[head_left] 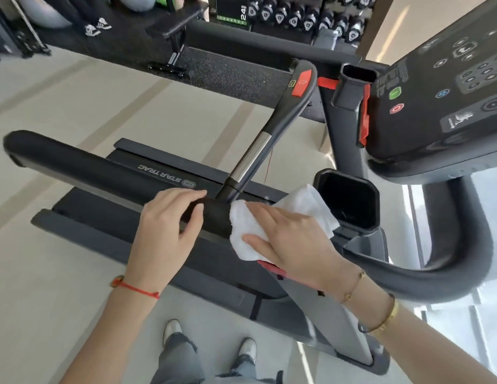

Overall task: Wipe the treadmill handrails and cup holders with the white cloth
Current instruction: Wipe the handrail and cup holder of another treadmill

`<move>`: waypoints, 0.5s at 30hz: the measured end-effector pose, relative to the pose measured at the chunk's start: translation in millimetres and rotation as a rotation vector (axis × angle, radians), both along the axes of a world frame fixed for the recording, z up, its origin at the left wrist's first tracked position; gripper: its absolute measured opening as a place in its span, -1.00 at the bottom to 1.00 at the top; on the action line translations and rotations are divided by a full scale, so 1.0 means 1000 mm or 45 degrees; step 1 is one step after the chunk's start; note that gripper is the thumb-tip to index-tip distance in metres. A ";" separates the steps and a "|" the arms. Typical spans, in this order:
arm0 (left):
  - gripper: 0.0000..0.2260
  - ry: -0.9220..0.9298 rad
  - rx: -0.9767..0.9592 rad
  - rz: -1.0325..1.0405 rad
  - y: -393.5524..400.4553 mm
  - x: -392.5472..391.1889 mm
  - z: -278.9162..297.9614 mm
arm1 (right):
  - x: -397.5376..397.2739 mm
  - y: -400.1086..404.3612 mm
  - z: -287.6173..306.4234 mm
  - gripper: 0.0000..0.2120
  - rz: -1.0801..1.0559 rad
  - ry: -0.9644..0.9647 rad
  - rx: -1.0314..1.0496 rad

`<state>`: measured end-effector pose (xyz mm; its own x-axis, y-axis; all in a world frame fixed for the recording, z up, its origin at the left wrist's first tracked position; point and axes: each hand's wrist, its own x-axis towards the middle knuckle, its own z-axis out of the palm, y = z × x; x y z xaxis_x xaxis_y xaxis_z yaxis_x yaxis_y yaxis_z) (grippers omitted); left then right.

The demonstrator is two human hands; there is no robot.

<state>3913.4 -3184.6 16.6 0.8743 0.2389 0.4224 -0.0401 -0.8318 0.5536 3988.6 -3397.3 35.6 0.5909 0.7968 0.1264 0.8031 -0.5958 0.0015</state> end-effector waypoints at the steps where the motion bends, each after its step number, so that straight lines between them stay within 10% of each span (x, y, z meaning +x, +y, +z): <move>1: -0.78 -0.007 -0.010 0.031 0.008 -0.005 0.001 | 0.001 0.014 0.000 -0.42 0.017 -0.019 0.015; 15: -0.78 -0.016 -0.053 0.562 0.217 -0.125 -0.001 | -0.020 0.261 0.007 -0.72 0.259 -0.108 0.576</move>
